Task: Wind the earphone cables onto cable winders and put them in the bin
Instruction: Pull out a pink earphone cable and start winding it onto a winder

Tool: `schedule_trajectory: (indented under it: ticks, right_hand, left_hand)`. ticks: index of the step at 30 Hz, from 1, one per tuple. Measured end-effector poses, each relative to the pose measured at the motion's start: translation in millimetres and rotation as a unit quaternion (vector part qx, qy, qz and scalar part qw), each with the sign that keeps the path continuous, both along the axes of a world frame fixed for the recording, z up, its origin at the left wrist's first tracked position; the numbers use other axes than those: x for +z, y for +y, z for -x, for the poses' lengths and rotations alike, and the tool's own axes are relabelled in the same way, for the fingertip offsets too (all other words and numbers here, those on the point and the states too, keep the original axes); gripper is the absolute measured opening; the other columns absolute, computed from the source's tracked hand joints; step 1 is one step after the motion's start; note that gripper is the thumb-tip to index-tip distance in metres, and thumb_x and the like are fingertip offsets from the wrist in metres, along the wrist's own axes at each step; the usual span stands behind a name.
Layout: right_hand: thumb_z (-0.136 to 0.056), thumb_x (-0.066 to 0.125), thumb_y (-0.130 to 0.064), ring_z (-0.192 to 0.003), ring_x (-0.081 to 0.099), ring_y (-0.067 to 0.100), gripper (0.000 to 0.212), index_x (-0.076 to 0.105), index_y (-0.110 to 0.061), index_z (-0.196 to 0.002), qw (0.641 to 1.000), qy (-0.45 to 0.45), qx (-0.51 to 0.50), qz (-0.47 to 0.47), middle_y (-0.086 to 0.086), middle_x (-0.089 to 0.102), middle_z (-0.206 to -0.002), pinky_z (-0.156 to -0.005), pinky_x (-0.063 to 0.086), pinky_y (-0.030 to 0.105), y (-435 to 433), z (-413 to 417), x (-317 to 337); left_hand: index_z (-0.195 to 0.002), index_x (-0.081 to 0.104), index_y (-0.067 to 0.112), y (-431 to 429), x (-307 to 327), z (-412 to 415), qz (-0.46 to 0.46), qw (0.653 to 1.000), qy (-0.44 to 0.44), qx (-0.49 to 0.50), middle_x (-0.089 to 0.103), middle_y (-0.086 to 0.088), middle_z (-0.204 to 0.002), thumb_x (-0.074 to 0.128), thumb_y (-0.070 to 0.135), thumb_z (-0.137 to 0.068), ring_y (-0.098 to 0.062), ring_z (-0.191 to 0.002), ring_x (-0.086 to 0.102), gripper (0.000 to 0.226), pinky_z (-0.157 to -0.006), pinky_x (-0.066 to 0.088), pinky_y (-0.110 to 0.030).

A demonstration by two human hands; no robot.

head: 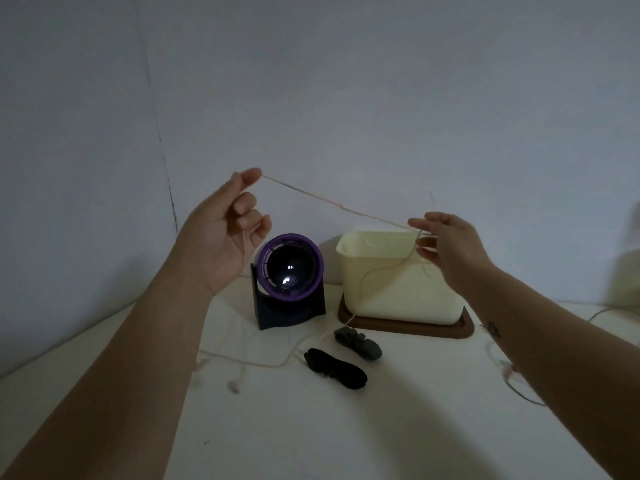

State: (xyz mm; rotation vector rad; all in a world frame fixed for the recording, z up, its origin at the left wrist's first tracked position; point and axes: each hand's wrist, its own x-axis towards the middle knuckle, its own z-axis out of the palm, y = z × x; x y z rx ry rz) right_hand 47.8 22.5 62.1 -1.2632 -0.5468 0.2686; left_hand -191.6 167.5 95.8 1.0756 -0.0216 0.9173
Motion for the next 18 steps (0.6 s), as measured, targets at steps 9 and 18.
schedule_trajectory:
  ticks: [9,18]
  right_hand:
    - [-0.099,0.047,-0.021,-0.077,0.054,0.003,0.028,0.050,-0.011,-0.125,0.907,-0.262,0.180,0.276,0.004,0.065,-0.098,-0.067,0.046,0.016,50,46,-47]
    - [-0.085,0.053,-0.062,-0.074,0.061,0.009,0.076,0.029,-0.015,-0.141,0.776,-0.419,0.198,0.429,0.001,0.063,-0.095,-0.074,0.046,0.027,48,68,-67]
  left_hand:
    - [-0.104,0.062,0.024,16,-12,10,0.045,0.993,-0.009,0.109,0.026,0.010,-0.049,0.043,0.028,-0.102,-0.005,-0.039,0.022,0.019,-0.046,0.032,-0.013]
    - [-0.103,0.064,0.022,13,-10,17,0.066,0.992,-0.018,0.104,0.026,0.010,-0.050,0.048,0.027,-0.100,-0.005,-0.040,0.021,0.017,-0.047,0.031,-0.014]
